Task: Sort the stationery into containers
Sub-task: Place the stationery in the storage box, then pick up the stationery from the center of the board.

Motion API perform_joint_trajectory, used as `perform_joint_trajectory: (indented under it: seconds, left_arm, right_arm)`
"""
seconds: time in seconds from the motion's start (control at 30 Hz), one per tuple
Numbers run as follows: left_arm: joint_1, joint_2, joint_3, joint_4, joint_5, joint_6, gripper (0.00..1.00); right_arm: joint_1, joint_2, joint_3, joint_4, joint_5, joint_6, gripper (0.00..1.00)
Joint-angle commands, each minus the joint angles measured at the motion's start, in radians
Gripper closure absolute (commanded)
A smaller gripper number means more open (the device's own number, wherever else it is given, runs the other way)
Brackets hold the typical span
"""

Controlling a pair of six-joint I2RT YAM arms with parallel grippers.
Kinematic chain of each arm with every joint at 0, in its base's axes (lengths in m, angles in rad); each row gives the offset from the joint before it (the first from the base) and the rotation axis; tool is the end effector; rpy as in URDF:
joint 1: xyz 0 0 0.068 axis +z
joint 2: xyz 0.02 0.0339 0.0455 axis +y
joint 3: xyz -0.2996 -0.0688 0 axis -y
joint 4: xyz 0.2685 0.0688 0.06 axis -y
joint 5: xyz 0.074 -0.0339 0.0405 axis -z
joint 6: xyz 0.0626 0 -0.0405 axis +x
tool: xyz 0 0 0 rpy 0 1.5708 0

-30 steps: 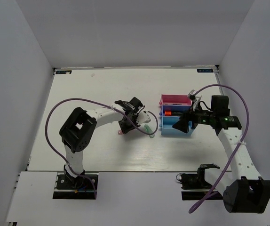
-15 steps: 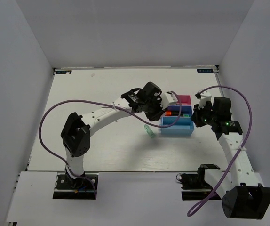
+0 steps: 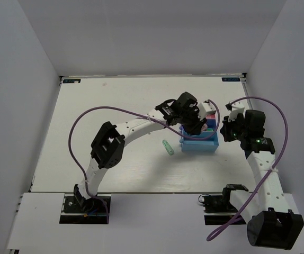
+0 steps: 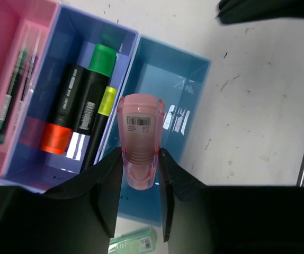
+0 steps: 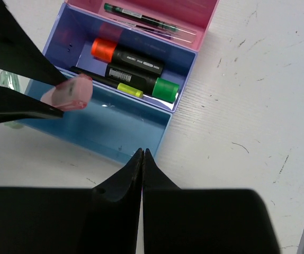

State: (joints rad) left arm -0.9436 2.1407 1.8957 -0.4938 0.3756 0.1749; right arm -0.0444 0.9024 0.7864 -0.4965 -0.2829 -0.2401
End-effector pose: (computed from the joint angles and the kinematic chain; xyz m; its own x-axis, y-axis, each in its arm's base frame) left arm 0.3068 -0.4624 0.2698 -0.2304 0.5937 -0.7710 0.9672 0.2265 -0.1146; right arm 0.2183 0.0078 0.3000 -0.5138 -0.2057 -0.8329 -0.3168 0.9477 -0.0387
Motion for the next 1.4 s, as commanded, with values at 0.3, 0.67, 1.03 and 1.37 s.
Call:
perform_joint_trajectory:
  seconds: [0.3, 0.67, 1.03, 1.37]
  left_arm:
    - [0.006, 0.021, 0.009, 0.063, -0.018, -0.057, 0.4]
    - [0.009, -0.297, -0.326, 0.1, -0.679, -0.523, 0.85]
    - [0.052, -0.199, -0.207, -0.468, -0.805, -1.262, 0.44]
    - [0.071, -0.084, -0.207, -0.379, -0.608, -1.437, 0.43]
  right_arm:
    - [-0.035, -0.026, -0.015, 0.03, -0.03, 0.004, 1.0]
    - [-0.063, -0.023, -0.016, 0.039, 0.008, 0.03, 0.1]
    - [-0.071, -0.022, -0.004, 0.018, -0.019, 0.082, 0.39]
    - [-0.097, -0.019, -0.012, 0.027, -0.032, 0.084, 0.4]
